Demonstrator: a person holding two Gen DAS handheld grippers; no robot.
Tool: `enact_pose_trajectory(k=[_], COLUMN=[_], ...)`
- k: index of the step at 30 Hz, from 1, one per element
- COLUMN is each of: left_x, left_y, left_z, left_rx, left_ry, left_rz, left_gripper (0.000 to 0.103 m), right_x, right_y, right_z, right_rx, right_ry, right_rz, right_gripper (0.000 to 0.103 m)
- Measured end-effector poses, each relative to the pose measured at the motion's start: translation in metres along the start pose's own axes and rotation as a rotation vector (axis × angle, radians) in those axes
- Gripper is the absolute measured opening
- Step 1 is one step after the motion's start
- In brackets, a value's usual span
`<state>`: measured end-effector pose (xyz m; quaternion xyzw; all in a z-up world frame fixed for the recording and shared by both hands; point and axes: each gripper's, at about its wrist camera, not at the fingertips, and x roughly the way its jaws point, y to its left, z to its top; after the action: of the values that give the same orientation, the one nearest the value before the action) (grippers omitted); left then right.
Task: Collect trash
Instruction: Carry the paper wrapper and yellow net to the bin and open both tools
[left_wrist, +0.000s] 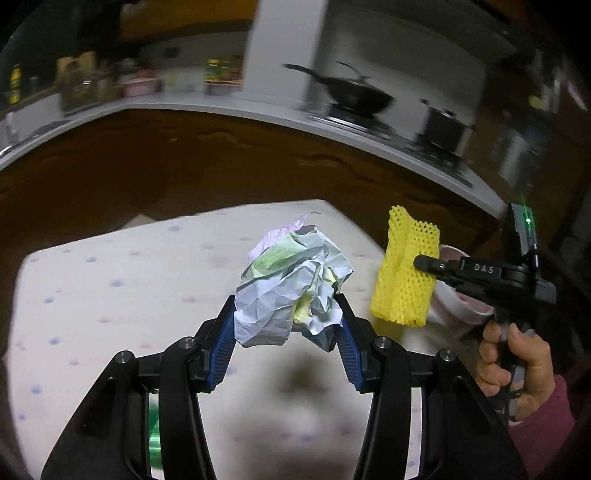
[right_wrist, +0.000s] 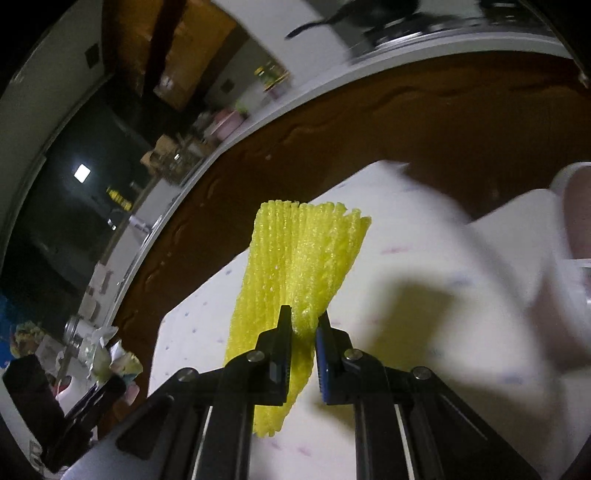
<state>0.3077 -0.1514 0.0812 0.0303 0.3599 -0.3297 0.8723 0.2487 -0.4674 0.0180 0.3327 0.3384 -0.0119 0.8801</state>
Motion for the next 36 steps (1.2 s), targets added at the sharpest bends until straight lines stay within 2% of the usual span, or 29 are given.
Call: enact_pose_trajectory(k=[6, 14, 19, 25, 36], left_x=[0.032, 0.072, 0.099, 0.133, 0.207], left_y=[-0.088, -0.183, -0.227, -0.269, -0.312], left_z=[0.007, 0.025, 0.036, 0.043, 0.036], left_rx=[0.084, 0.178, 0.203, 0.222, 0.227], left_ry=[0.038, 0.068, 0.087, 0.117, 0.207], left_rz=[-0.099, -0.195, -0.237, -0.262, -0.266], left_gripper=[0.048, 0.049, 0.049, 0.049, 0.050], right_x=[-0.083, -0.165, -0.180, -0.175, -0.162], right_y=[-0.068, -0.151, -0.178, -0.196, -0.223], right_z=[0.005, 0.018, 0.026, 0.032, 0.041], right_rx=[0.037, 0.088, 0.107, 0.101, 0.047], right_ry=[-0.083, -0.189, -0.206, -0.207, -0.143], right_rz=[-0.086, -0.225, -0.255, -0.285, -0.324], right_gripper=[0.012, 0.014, 0.015, 0.015, 0.016])
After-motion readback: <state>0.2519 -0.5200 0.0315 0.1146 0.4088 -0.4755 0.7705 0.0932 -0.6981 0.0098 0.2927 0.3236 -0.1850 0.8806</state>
